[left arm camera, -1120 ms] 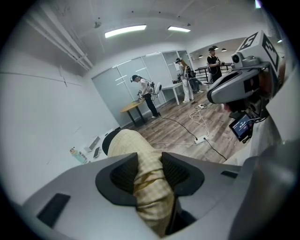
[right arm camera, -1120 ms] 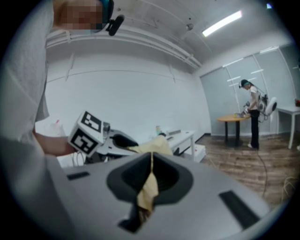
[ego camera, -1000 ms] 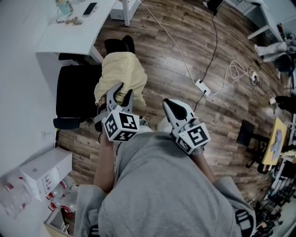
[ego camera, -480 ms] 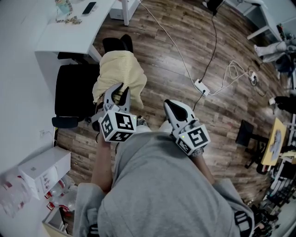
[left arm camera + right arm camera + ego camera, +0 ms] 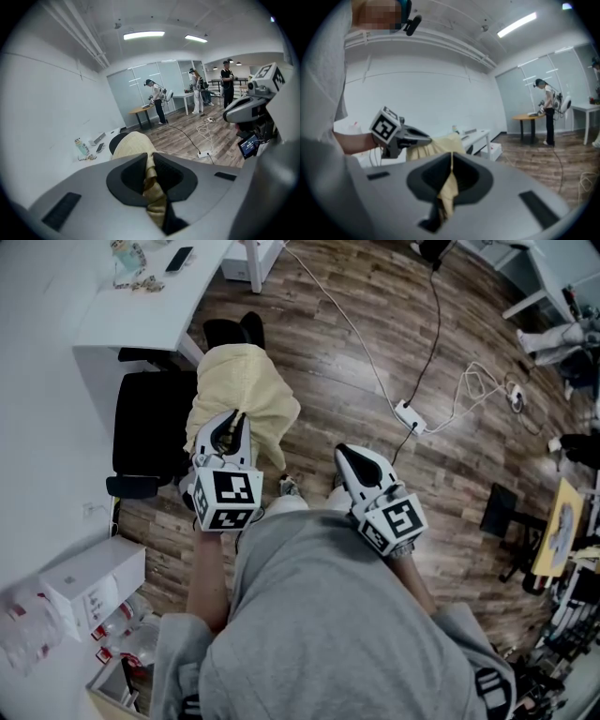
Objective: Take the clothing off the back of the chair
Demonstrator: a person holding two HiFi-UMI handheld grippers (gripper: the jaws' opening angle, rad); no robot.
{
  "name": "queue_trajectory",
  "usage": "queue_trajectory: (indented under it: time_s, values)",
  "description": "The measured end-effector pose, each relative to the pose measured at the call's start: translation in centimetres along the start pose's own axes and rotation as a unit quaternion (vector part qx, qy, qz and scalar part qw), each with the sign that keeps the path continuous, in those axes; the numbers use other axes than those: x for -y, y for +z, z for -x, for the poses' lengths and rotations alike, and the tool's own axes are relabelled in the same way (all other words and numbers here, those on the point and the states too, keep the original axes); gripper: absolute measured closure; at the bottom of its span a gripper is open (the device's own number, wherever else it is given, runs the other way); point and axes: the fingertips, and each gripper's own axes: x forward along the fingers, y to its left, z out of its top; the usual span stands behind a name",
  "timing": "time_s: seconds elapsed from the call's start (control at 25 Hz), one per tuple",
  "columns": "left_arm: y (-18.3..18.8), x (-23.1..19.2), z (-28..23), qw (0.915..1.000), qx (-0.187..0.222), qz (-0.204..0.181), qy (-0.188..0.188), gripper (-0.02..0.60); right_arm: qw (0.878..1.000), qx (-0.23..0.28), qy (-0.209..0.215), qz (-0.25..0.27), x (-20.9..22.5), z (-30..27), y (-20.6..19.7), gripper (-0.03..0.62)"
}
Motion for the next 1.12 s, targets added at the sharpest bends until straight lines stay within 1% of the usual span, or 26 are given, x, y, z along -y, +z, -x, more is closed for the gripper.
queue_trajectory:
  time_s: [0.2,0.32,0.52,0.6,0.92,1.12]
  values:
    - [0.3,-0.6,1.3,0.9967,0.032,0.074,0.012,0.517,1.0,-0.002,0.014,0.009,-0.3,0.4,-0.1,0.559]
    - [0.5,-1.1,1.9,0.9942,0.048,0.092,0.029,0.518,1.0,-0.006,0.021,0.014,-0.5,0.6,-0.1,0.559]
    - [0.8,-2.4,2.7,0.9889,0.072,0.122,0.043,0.518,0.999,-0.006,0.027,0.02,-0.8,0.5,0.1,0.559]
    - [1.0,-2.9,3.1,0.9879,0.078,0.126,0.047,0.518,0.999,-0.004,0.029,0.022,-1.0,0.6,0.2,0.559]
    - [1.9,-4.3,4.4,0.986,0.103,0.114,0.065,0.518,0.999,0.012,0.027,0.03,-1.4,0.2,1.1,0.559]
    - [3.6,-5.6,5.0,0.984,0.125,0.098,0.079,0.518,0.998,0.029,0.03,0.038,-1.3,0.0,2.5,0.559]
